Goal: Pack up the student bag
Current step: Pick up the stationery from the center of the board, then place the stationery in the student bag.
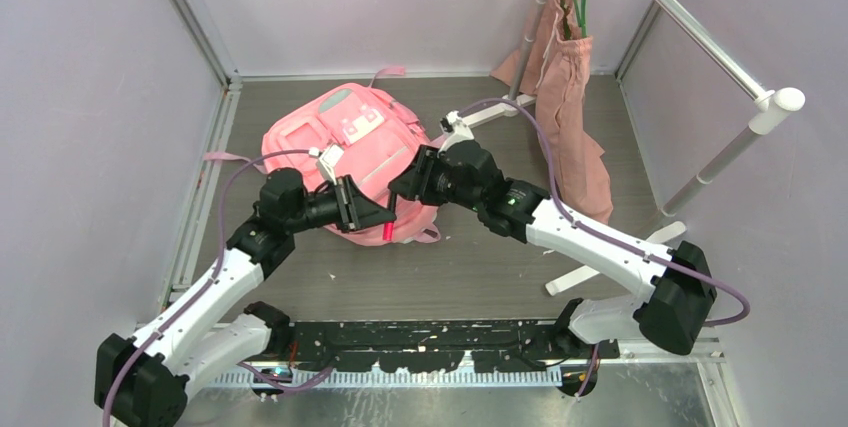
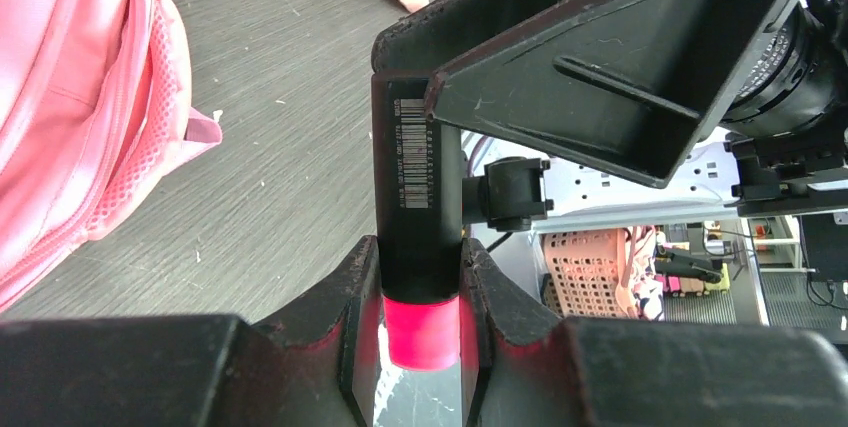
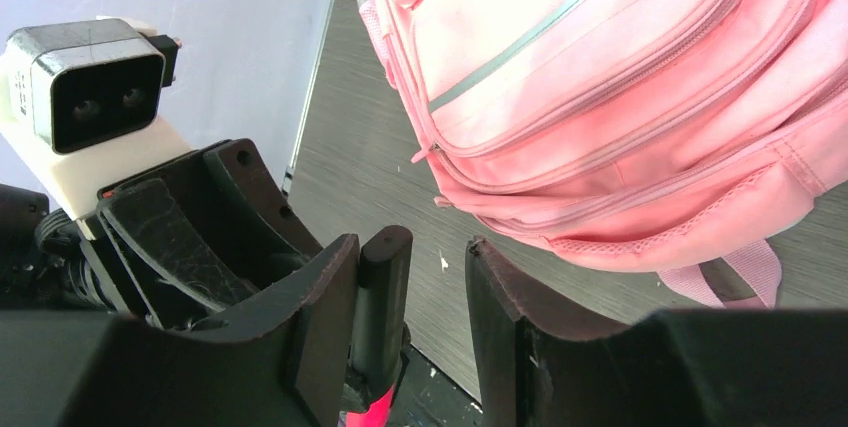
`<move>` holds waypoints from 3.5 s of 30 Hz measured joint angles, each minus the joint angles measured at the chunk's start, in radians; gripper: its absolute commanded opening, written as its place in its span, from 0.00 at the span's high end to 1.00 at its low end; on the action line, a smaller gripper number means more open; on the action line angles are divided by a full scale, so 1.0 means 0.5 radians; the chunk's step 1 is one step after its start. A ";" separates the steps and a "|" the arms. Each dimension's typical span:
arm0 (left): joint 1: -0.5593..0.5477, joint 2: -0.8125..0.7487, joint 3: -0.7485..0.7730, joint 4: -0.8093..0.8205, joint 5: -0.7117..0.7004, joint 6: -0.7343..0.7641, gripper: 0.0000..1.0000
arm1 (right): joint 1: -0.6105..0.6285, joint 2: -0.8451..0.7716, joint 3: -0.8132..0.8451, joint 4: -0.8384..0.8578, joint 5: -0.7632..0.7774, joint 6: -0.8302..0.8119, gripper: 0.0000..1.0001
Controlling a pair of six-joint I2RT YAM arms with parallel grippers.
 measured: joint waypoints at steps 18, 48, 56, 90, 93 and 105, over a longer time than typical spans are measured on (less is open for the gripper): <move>-0.014 -0.007 0.005 -0.086 0.056 0.065 1.00 | 0.092 0.085 0.023 -0.007 -0.003 0.002 0.78; -0.300 1.245 1.138 -1.132 -1.448 1.552 0.15 | -0.315 -0.565 -0.356 -0.643 0.575 -0.135 0.99; -0.435 1.542 1.368 -1.189 -1.954 1.732 0.33 | -0.315 -0.581 -0.370 -0.644 0.575 -0.112 0.99; -0.275 1.234 1.713 -1.565 -1.970 1.393 1.00 | -0.317 0.959 0.301 0.797 0.047 0.544 0.77; -0.266 1.234 1.724 -1.570 -1.942 1.361 1.00 | -0.317 1.116 0.398 0.842 0.072 0.626 0.39; -0.140 1.232 1.724 -1.555 -1.720 1.240 1.00 | -0.309 0.904 0.192 0.878 0.105 0.626 0.37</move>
